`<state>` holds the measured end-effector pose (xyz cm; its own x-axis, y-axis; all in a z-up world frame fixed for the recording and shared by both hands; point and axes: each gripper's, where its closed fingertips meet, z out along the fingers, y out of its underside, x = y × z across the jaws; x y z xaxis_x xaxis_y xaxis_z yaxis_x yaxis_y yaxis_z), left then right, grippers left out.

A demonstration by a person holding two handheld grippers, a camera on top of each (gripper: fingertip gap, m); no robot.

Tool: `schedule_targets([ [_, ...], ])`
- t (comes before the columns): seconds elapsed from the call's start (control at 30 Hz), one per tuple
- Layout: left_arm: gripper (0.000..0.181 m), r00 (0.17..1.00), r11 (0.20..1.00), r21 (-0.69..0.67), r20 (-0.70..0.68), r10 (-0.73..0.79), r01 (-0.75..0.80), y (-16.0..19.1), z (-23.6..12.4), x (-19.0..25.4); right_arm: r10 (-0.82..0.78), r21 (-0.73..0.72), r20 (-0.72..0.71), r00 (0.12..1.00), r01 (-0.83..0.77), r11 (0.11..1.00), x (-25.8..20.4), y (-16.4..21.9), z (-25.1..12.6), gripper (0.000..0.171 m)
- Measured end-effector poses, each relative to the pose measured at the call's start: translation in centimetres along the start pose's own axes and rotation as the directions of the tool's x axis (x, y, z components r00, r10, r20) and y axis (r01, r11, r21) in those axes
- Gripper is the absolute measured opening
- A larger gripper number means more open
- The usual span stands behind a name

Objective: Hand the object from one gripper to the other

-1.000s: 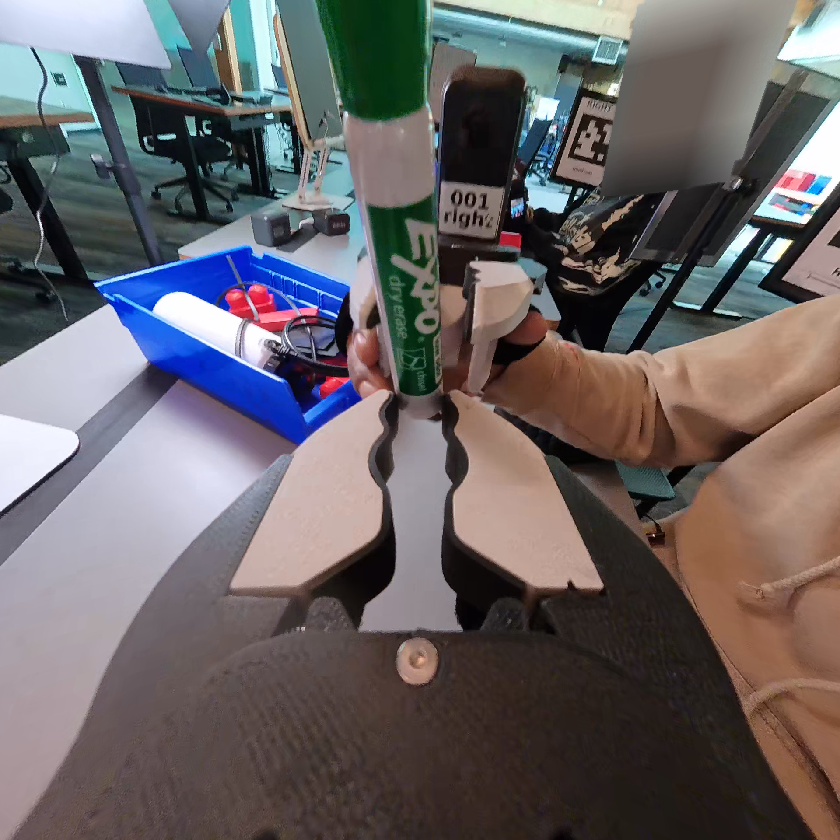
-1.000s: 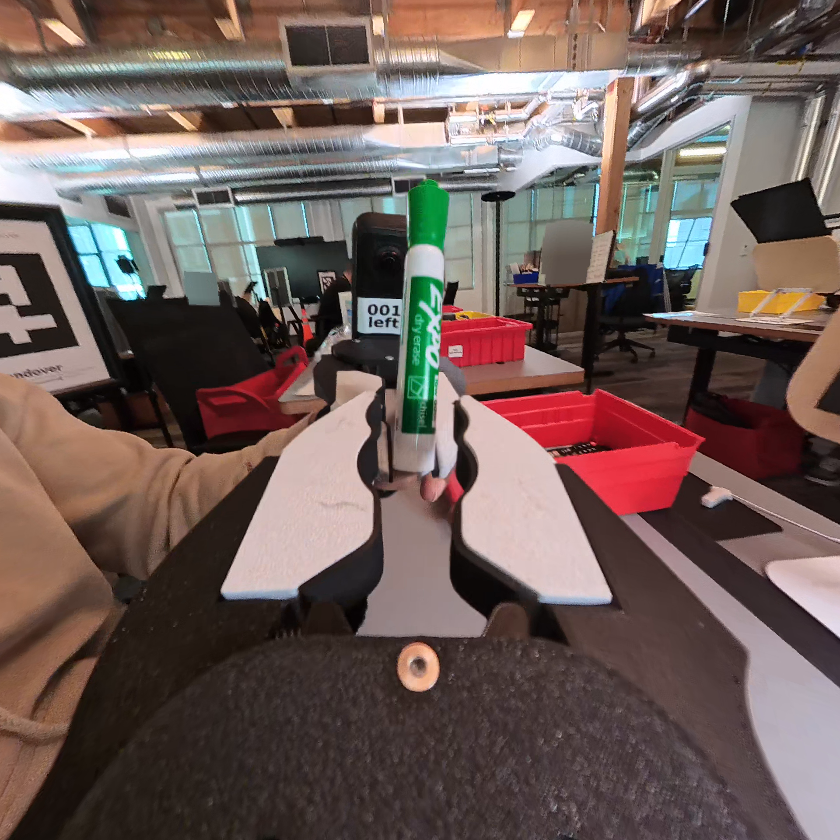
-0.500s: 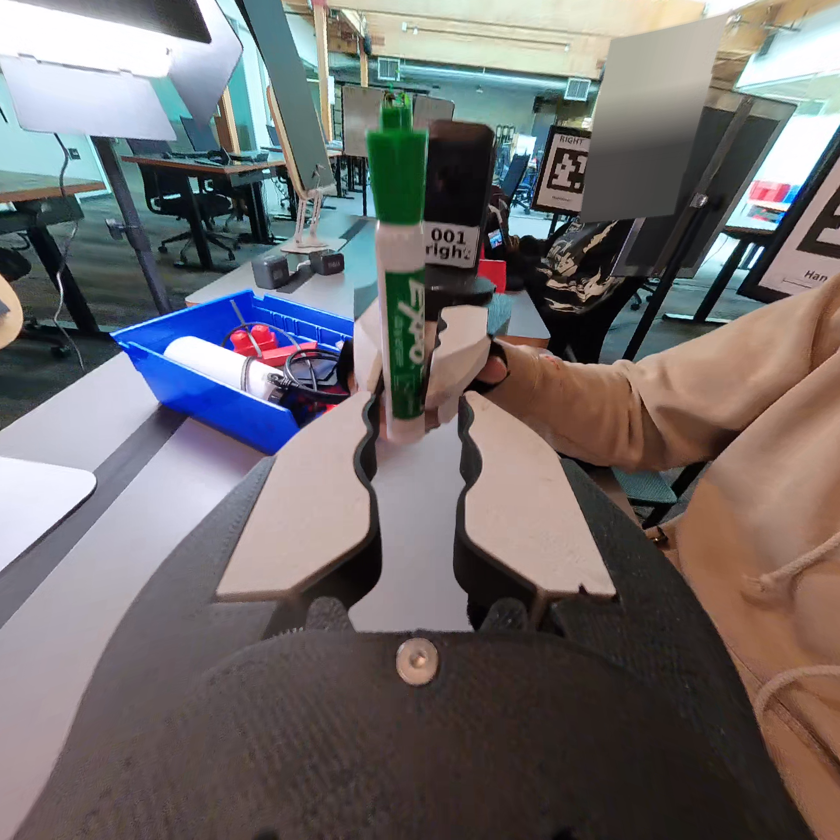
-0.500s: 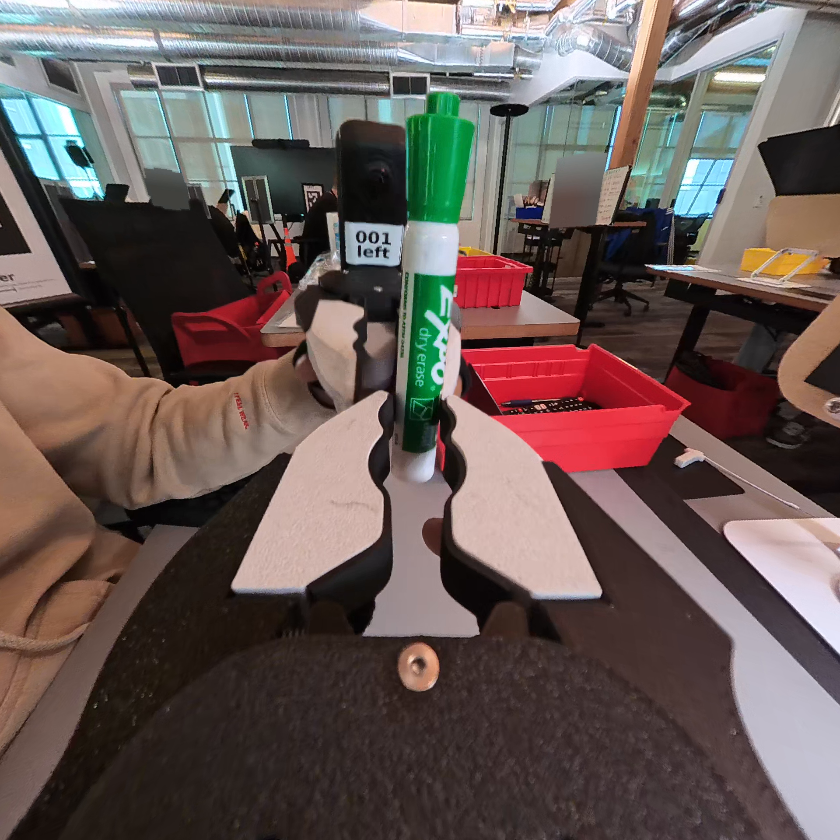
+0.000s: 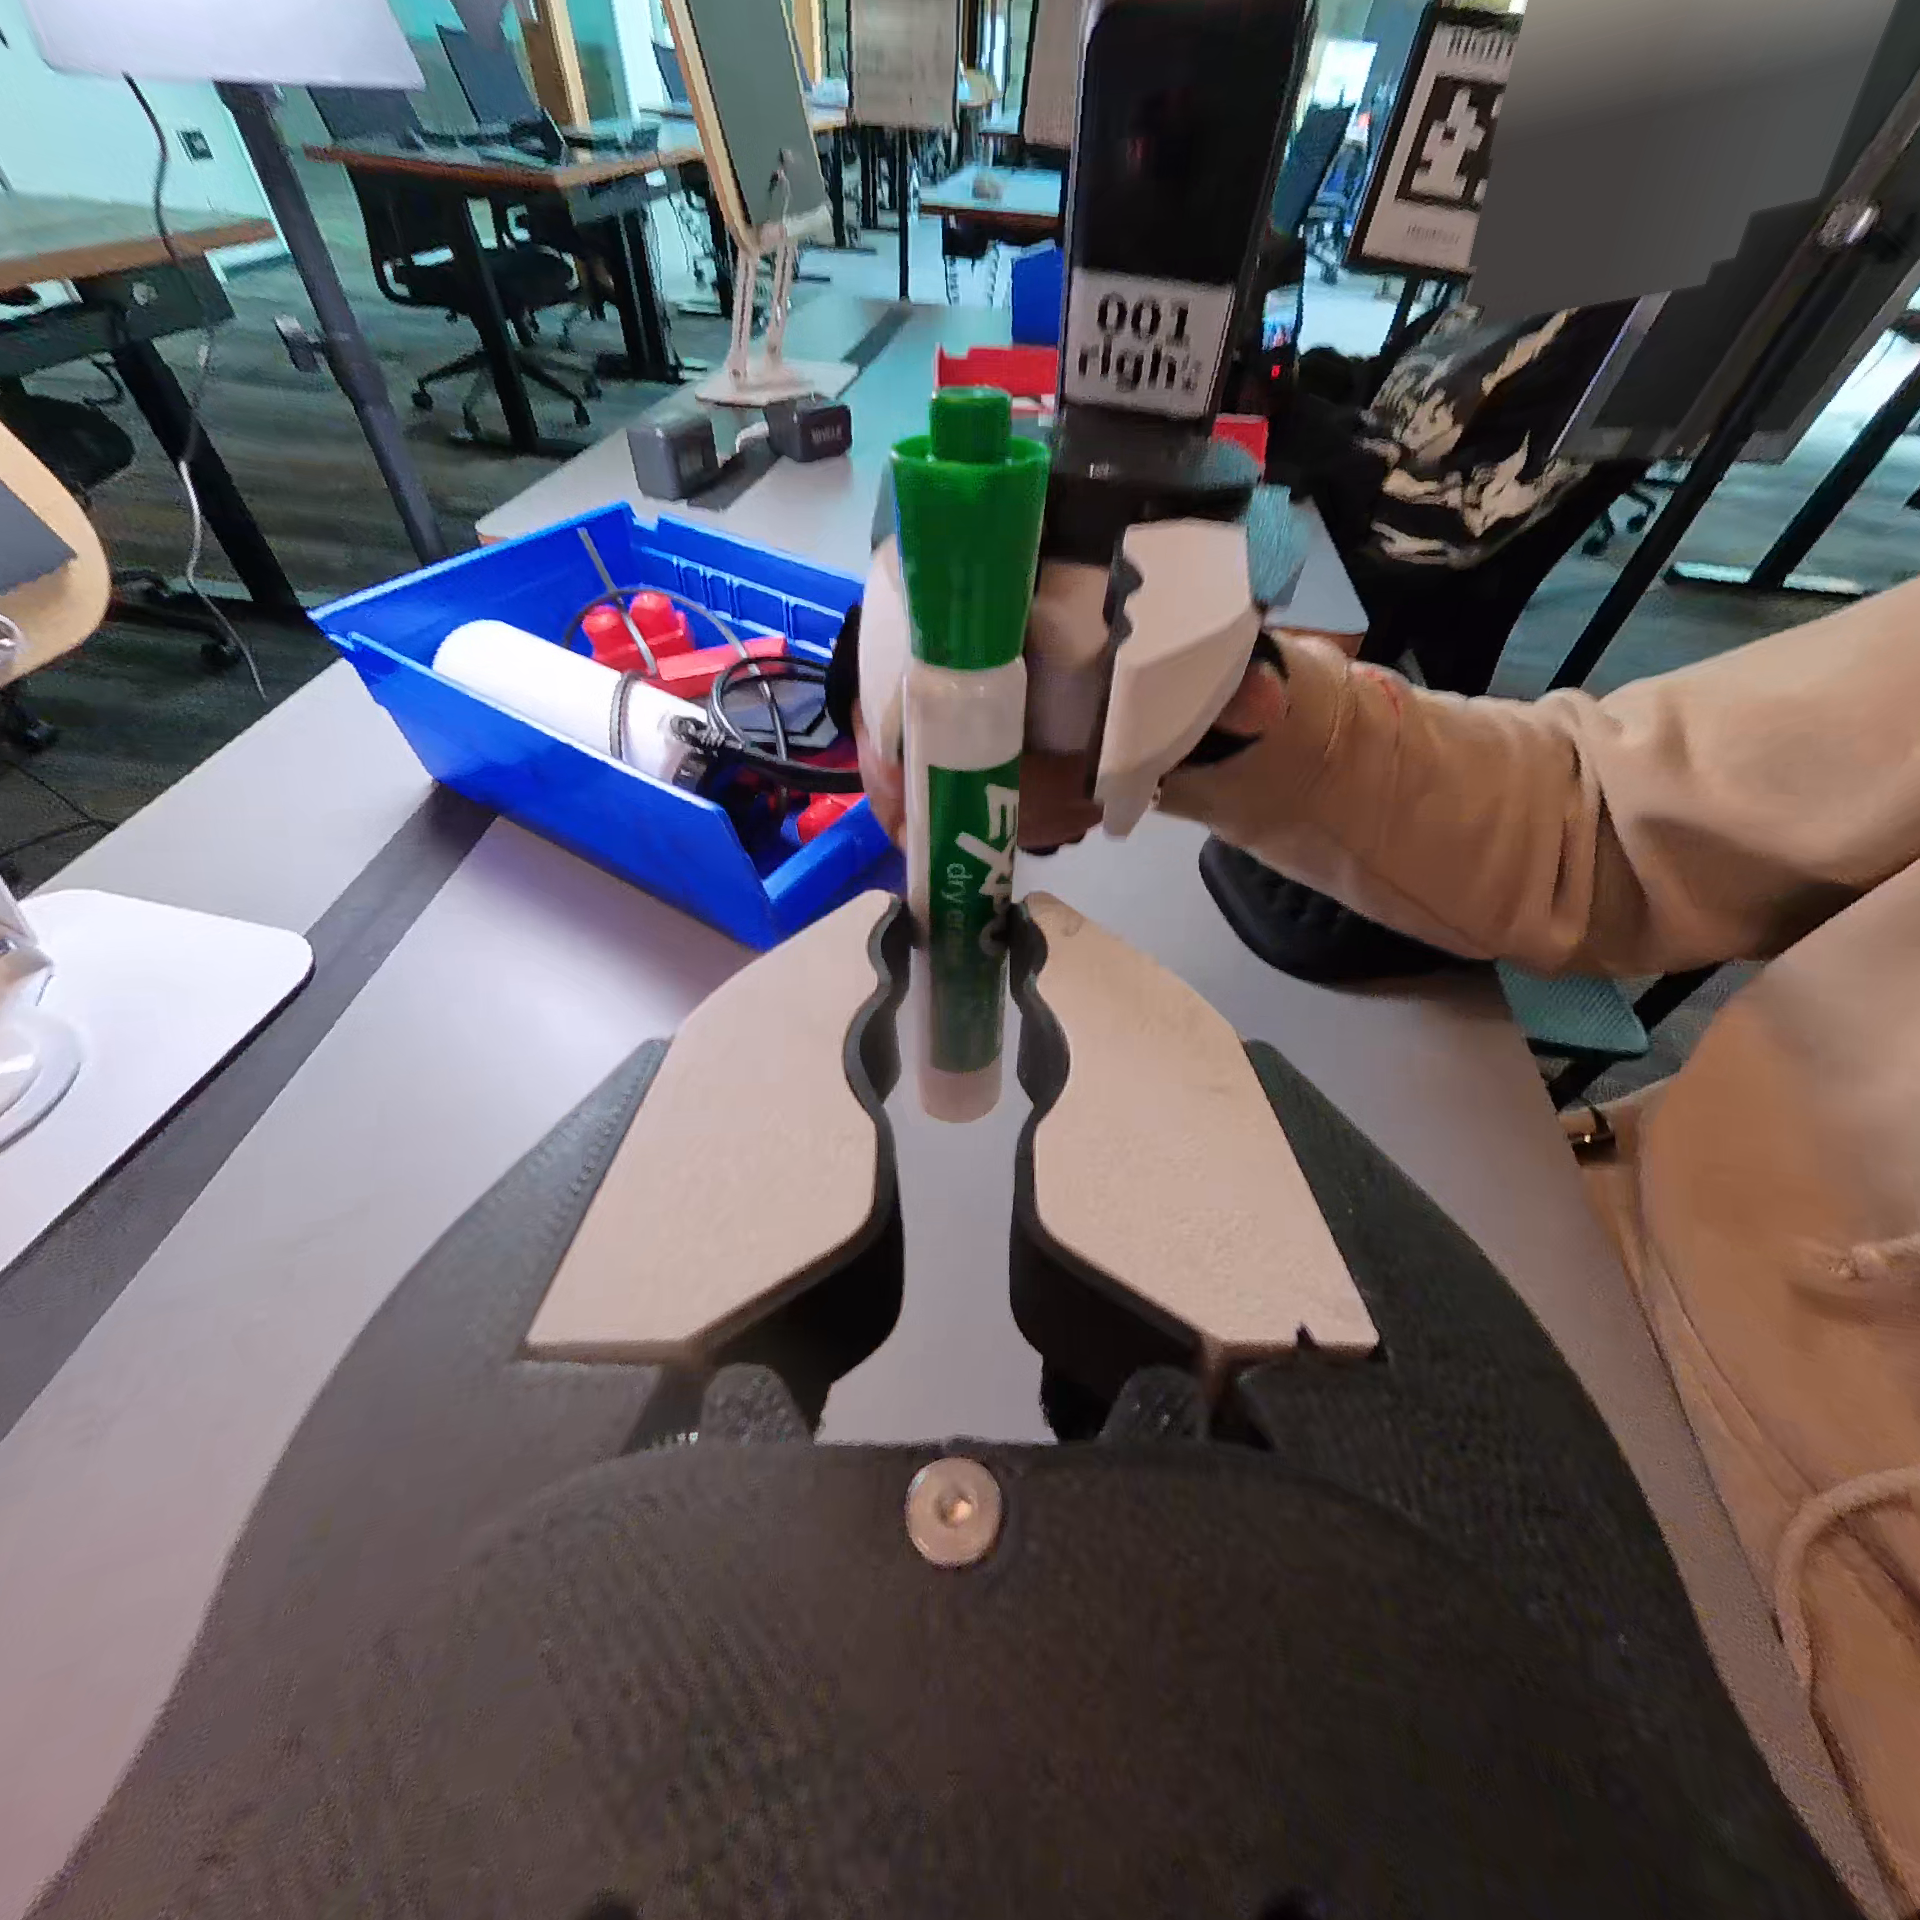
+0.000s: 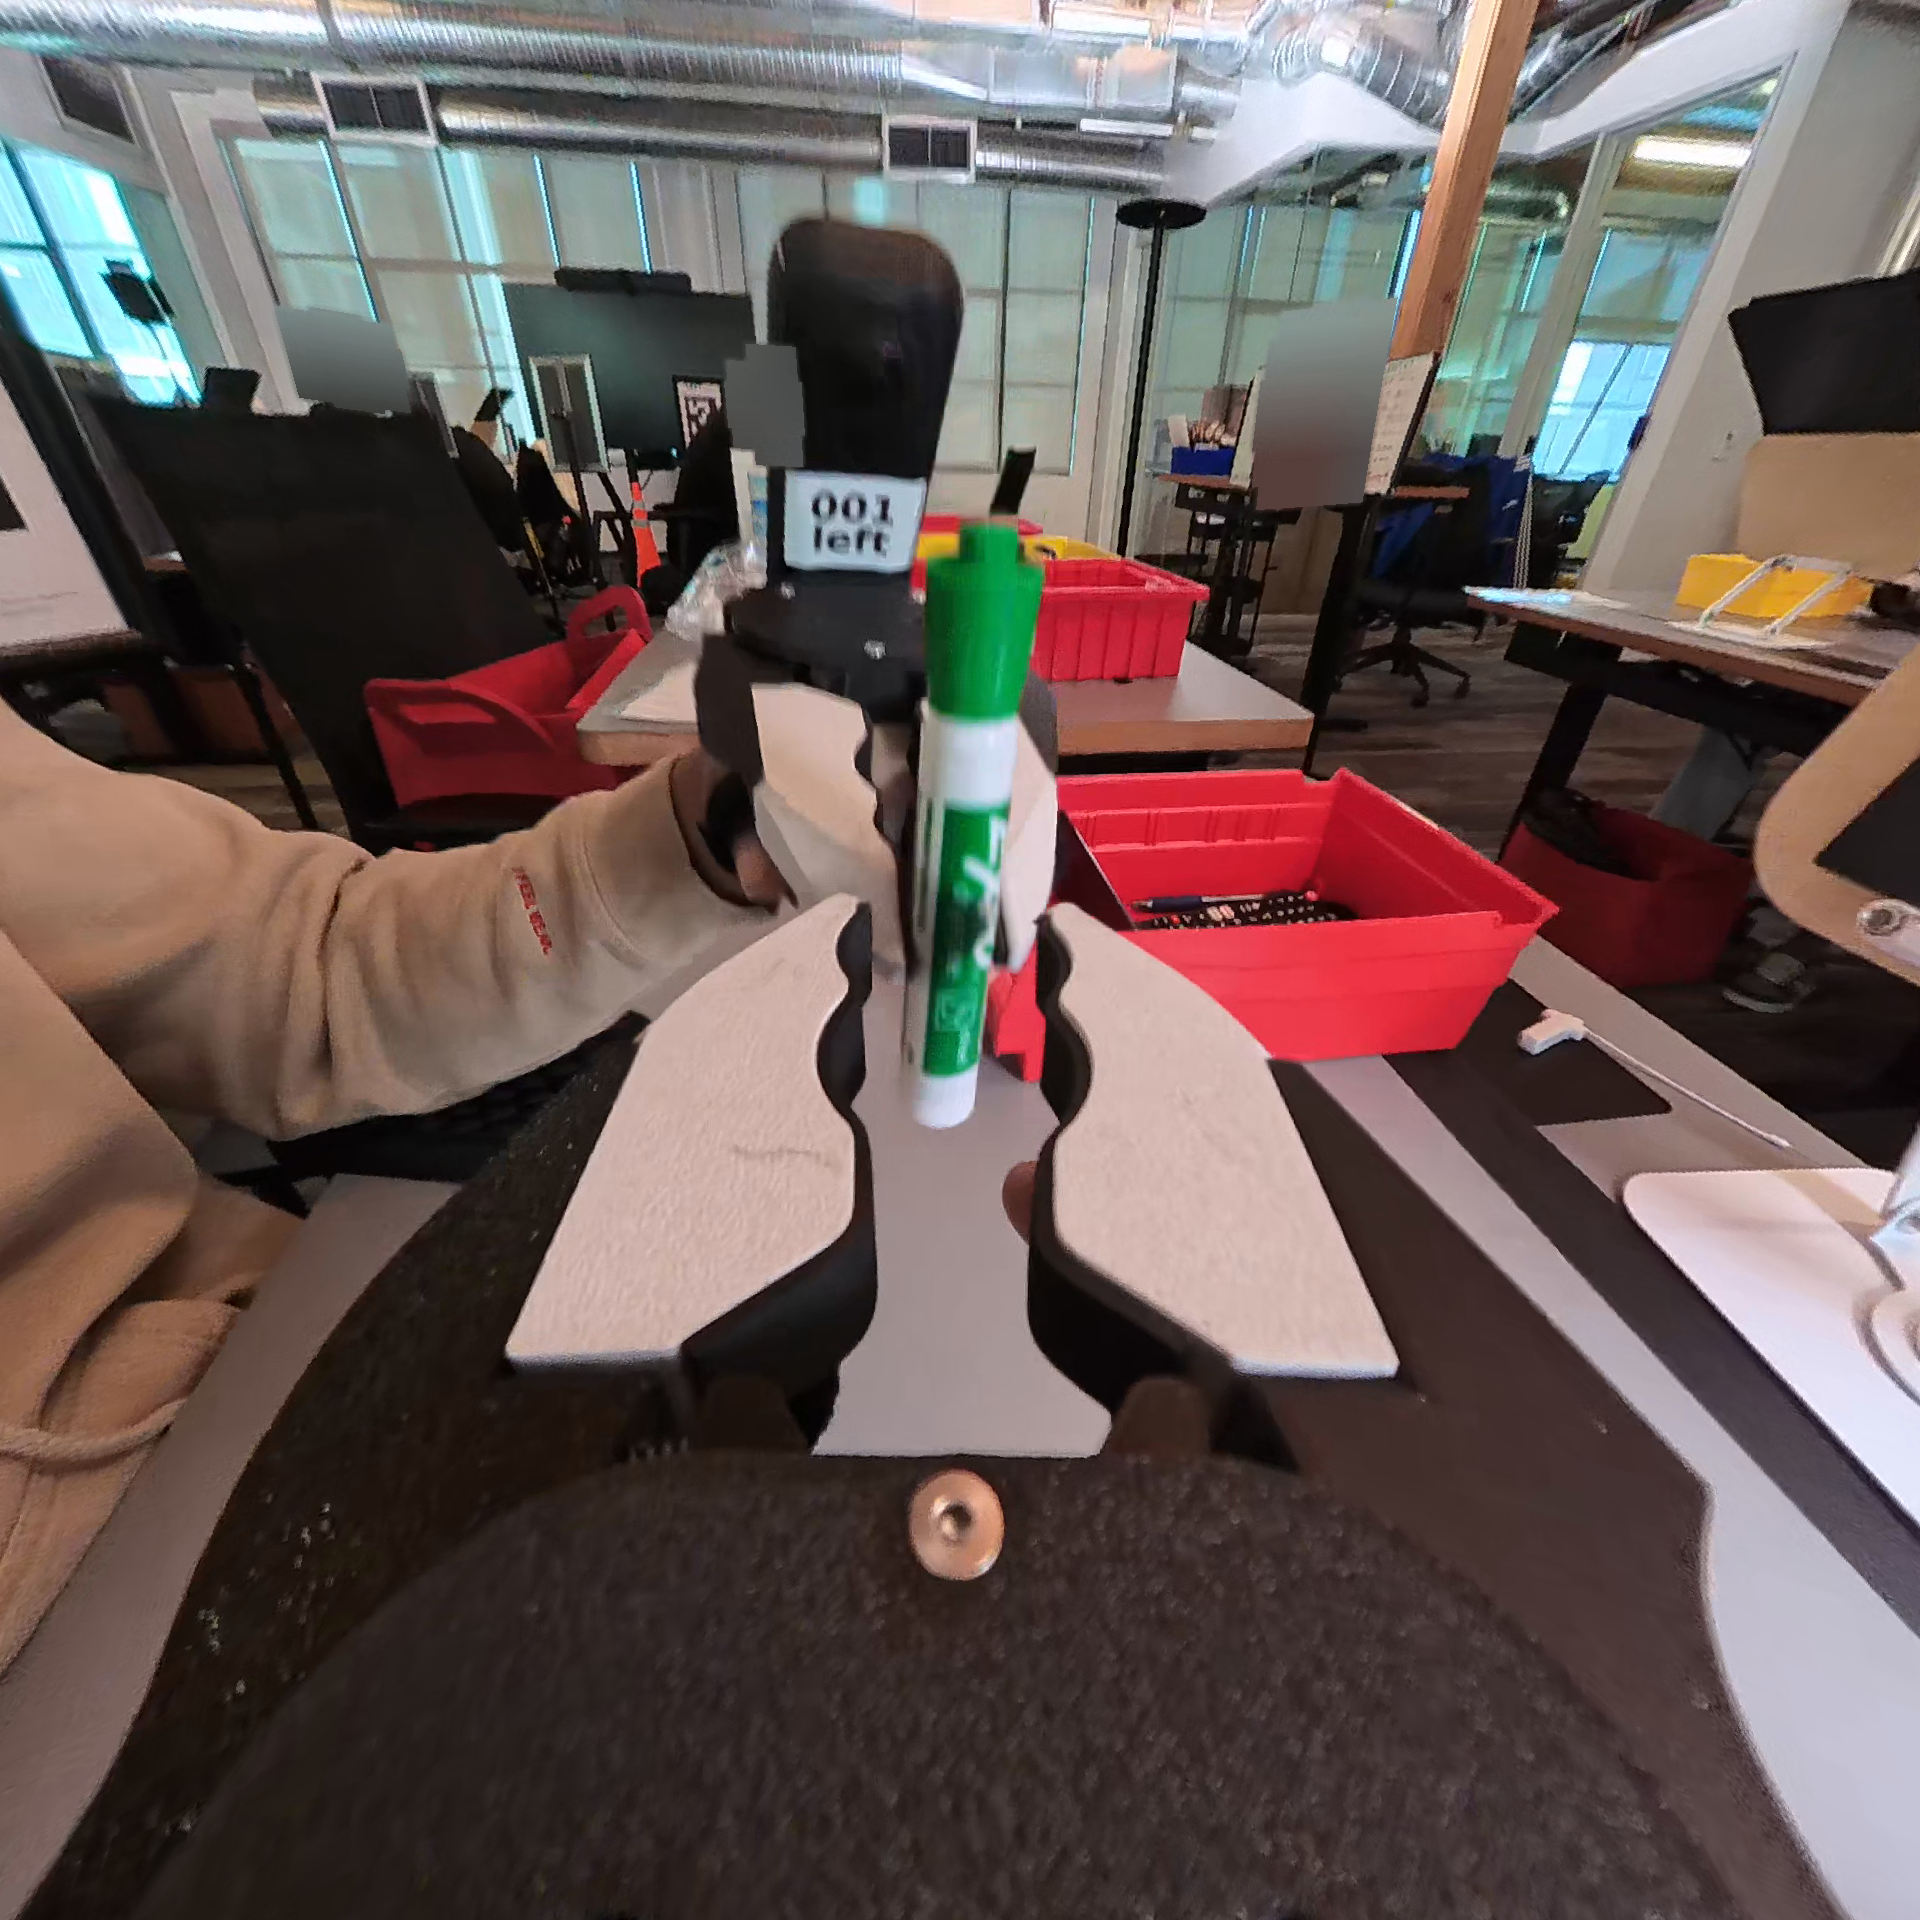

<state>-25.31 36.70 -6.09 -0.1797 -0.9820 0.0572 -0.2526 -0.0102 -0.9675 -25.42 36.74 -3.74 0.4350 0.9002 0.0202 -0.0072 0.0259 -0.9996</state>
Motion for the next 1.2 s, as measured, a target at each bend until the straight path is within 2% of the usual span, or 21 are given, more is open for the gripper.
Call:
schedule_targets([
  [0.17,0.018,0.999,0.994,-0.108,-0.034,0.018,-0.021,2.0,1.5,0.7,-0.004,0.032,0.003,1.0,0.004,0.999,-0.4,-1.0,-0.2,0.03],
  [0.27,0.018,0.998,0.989,-0.139,-0.038,0.04,-0.045,2.6,1.8,0.8,-0.026,0.005,-0.006,1.0,0.026,1.0,-0.4,-0.6,0.0,0.019],
  [0.33,0.019,0.998,0.991,-0.119,-0.021,0.063,-0.065,2.3,1.6,0.6,-0.029,0.008,-0.01,1.0,0.029,1.0,-0.3,-0.7,-0.2,0.018],
  [0.5,0.034,0.992,0.992,0.012,0.027,0.124,-0.125,-0.1,0.8,0.6,-0.019,0.0,0.001,1.0,0.019,1.0,-0.4,-0.2,0.2,0.018],
  [0.7,0.028,0.97,0.977,-0.092,0.133,0.201,-0.19,1.0,1.1,-0.7,0.016,-0.011,-0.023,1.0,-0.017,1.0,-0.3,1.2,2.1,0.018],
  [0.77,0.019,0.96,0.974,-0.12,0.186,0.21,-0.19,1.1,1.0,-1.6,0.01,-0.026,-0.058,0.998,-0.011,1.0,0.3,1.2,1.8,0.019],
  [0.87,0.019,0.895,0.939,-0.243,0.316,0.315,-0.244,2.1,0.5,-3.8,-0.007,-0.012,-0.118,0.993,0.006,1.0,1.3,0.1,0.6,0.018],
  [0.97,0.019,0.748,0.857,-0.393,0.443,0.495,-0.334,2.5,-0.3,-6.1,-0.042,-0.055,-0.19,0.981,0.032,0.998,2.1,-0.7,-0.6,0.02],
  [1.07,0.019,0.598,0.77,-0.487,0.492,0.632,-0.413,2.1,-0.5,-7.1,-0.055,-0.114,-0.263,0.963,0.026,0.993,2.8,-0.6,-0.9,0.02],
  [1.2,0.019,0.466,0.691,-0.539,0.511,0.723,-0.481,1.3,-0.2,-7.0,-0.088,-0.197,-0.311,0.946,0.026,0.98,3.2,0.9,0.0,0.02],
])
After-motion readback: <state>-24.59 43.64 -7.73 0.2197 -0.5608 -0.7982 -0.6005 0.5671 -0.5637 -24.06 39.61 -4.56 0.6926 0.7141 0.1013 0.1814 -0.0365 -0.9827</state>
